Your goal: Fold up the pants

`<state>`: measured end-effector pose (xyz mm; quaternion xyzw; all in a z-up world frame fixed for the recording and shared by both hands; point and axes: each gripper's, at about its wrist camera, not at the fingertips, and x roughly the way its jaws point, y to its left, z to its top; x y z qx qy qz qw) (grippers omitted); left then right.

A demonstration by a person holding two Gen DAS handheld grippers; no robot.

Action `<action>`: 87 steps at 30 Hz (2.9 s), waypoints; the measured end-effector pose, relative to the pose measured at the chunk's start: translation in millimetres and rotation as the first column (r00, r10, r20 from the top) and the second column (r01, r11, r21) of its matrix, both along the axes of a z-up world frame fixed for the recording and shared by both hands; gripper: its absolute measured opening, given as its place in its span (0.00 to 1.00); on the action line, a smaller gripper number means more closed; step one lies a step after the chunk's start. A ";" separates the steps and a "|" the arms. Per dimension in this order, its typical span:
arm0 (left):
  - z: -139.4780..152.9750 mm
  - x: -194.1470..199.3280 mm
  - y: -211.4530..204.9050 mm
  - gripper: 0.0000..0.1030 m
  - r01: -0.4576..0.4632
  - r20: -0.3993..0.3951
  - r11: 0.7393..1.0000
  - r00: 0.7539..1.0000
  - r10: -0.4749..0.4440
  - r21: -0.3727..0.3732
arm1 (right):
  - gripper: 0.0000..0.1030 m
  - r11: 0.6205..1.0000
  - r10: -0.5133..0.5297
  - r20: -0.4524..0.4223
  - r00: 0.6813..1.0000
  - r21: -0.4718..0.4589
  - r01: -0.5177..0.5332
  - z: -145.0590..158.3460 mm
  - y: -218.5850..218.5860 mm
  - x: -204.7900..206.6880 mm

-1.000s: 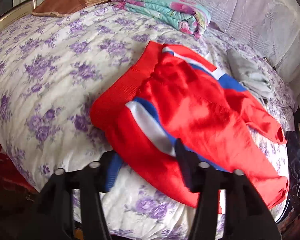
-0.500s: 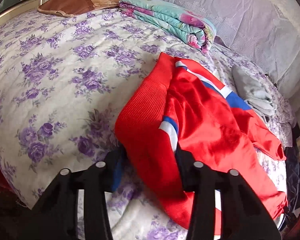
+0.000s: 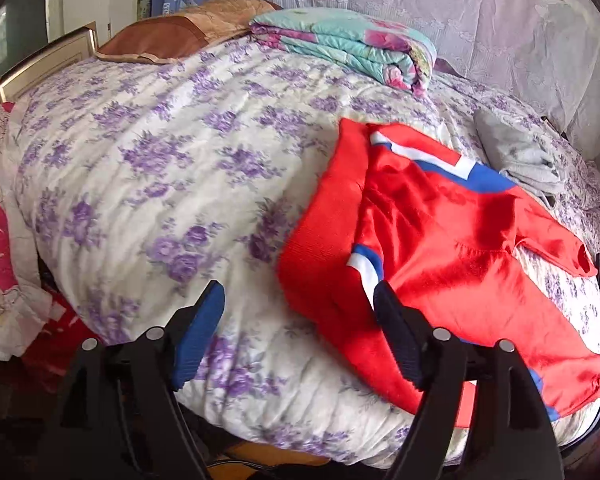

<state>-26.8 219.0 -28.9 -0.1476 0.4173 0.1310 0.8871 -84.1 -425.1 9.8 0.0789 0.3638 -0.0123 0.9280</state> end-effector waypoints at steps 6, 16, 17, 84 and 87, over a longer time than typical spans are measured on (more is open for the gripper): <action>31.1 5.4 -40.5 0.86 0.122 0.106 0.991 0.986 -0.127 0.051 | 0.57 0.980 0.191 -0.066 0.979 0.076 -0.186 -11.4 49.5 29.2; -17.5 37.5 -55.7 0.94 0.187 -0.035 0.980 0.982 -0.186 0.062 | 0.63 0.969 0.232 -0.140 0.963 0.118 -0.216 -31.5 56.5 43.8; -2.7 38.4 -54.7 0.94 0.197 0.000 0.979 0.980 -0.197 0.052 | 0.65 0.963 0.261 -0.114 0.959 0.096 -0.250 -17.7 64.6 51.0; 32.7 112.1 -53.2 0.88 0.043 -0.156 0.791 0.972 -0.173 -0.610 | 0.06 0.409 0.899 -0.136 0.417 -0.080 -0.909 -53.4 241.2 30.1; 28.2 107.3 -49.6 0.87 0.024 -0.164 0.790 0.974 -0.157 -0.613 | 0.06 0.421 0.896 -0.128 0.424 -0.057 -0.905 -54.0 230.3 33.4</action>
